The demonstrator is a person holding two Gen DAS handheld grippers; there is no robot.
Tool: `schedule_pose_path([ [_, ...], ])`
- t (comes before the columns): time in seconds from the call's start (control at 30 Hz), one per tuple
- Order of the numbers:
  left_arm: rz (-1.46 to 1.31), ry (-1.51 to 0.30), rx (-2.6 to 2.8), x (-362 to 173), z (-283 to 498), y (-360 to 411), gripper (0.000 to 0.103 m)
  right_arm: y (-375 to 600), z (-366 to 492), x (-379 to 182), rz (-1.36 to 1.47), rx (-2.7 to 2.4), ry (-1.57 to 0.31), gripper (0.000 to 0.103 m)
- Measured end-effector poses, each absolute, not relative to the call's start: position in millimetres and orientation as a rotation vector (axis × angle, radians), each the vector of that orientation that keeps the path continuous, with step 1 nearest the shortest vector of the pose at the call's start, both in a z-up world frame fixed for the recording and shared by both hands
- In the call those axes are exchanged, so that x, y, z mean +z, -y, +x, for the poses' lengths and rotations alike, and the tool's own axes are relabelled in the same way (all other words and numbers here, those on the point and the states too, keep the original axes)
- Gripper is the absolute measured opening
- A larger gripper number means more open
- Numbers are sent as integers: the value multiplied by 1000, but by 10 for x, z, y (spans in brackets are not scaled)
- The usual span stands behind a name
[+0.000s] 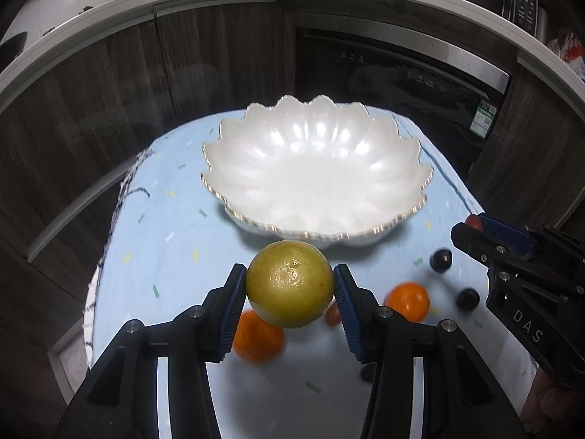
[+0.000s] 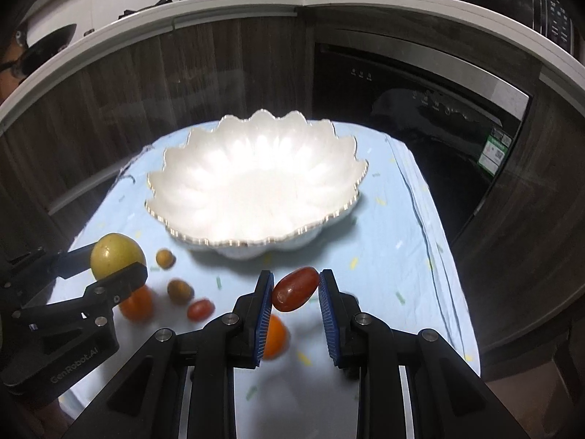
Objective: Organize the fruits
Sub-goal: 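Carry both fruits over the white bowl and open both tools to drop them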
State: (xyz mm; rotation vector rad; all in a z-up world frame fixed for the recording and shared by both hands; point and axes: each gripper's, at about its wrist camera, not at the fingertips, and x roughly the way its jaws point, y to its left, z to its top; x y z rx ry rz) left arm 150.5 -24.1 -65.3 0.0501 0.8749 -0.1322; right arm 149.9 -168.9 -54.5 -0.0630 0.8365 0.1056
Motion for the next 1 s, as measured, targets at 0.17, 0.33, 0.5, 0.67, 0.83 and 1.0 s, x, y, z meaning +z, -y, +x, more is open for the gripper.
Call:
schedule_pose_path([
  [0.17, 52, -867, -136, -590, 1688, 234, 48, 1676, 1665, -467, -52, 111, -822, 27],
  [0.33, 53, -857, -141, -540, 1850, 233, 48, 1679, 1814, -414, -45, 113, -812, 27],
  [0.5, 61, -858, -142, -532, 2027, 238, 48, 1664, 1954, -401, -44, 117, -800, 27],
  [0.67, 64, -869, -141, -568, 2179, 231, 48, 1658, 2096, -433, -40, 116, -804, 27],
  [0.83, 56, -889, -147, -649, 2326, 224, 48, 1642, 2226, -495, -39, 120, -817, 27],
  [1.0, 56, -915, -142, -762, 2422, 217, 48, 1632, 2335, -593, -30, 121, -848, 27],
])
